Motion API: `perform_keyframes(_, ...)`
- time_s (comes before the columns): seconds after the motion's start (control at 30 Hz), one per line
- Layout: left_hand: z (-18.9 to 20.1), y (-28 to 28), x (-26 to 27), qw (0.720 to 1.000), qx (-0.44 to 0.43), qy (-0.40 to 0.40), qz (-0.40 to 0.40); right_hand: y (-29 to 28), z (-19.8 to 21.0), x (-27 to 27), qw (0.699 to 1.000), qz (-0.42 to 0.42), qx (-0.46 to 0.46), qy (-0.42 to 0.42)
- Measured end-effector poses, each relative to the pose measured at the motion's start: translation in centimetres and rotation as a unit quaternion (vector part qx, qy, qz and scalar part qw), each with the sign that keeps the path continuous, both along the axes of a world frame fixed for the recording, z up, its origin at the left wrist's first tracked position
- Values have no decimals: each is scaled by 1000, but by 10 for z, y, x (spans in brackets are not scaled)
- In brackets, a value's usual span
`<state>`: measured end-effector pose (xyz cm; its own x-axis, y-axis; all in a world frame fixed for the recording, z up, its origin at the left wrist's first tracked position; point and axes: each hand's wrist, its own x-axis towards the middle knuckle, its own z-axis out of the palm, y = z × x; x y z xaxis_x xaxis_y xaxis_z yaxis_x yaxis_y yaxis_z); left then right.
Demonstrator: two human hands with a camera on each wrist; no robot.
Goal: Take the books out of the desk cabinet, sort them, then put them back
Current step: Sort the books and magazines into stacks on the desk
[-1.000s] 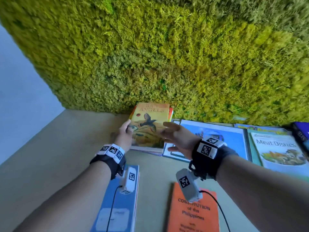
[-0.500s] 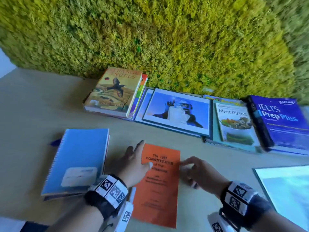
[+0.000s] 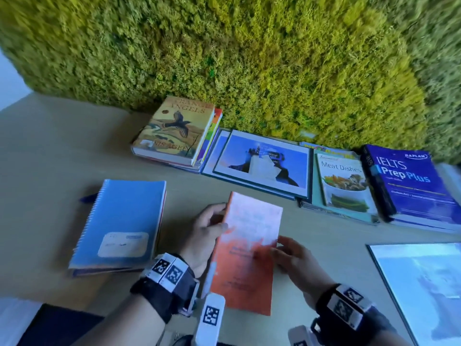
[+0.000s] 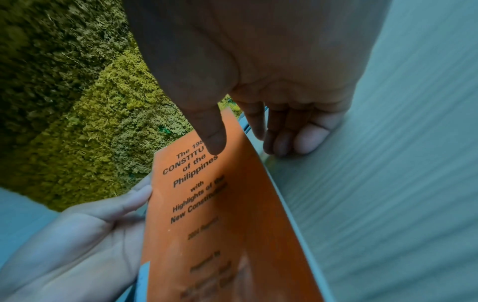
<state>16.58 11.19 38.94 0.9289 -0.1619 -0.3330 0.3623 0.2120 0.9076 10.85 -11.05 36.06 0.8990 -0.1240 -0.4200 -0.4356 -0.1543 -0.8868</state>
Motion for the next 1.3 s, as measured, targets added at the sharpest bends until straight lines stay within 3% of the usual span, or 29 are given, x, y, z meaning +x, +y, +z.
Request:
perform_keyframes(0.17, 0, 22, -14, 996, -80, 25, 11, 22, 12, 7, 999, -10, 29, 21)
perform_keyframes(0.37, 2, 0, -10, 989, -149, 3, -20, 12, 27, -7, 970, -50, 230, 61)
perform_keyframes(0.47, -1, -39, -9, 990, -70, -28, -118, -18, 33, -10, 959, -129, 249, 32)
perform_keyframes(0.6, -9, -104, 0, 974, 21, -28, -222, -89, 45, -1, 965, -200, 172, 5)
perform_keyframes(0.77, 16, -192, 35, 965, 96, -86, -230, -179, 66, 35, 975, -206, 75, -27)
perform_keyframes(0.9, 28, -251, 84, 955, 190, -119, -195, -238, 75, 78, 987, -151, 26, -40)
perform_keyframes(1.0, 13, -272, 100, 913, 334, -112, -207, -268, 58, 94, 990, -92, -110, -14)
perform_keyframes(1.1, -2, -273, 90, 831, 482, -135, -243, -275, 28, 91, 980, 30, -197, -1)
perform_keyframes(1.23, -9, -271, 89, 757, 569, -162, -278, -271, 11, 77, 921, 154, -359, -1)
perform_keyframes(1.3, -7, -275, 93, 734, 597, -140, -292, -272, 14, 72, 926, 156, -342, -19)
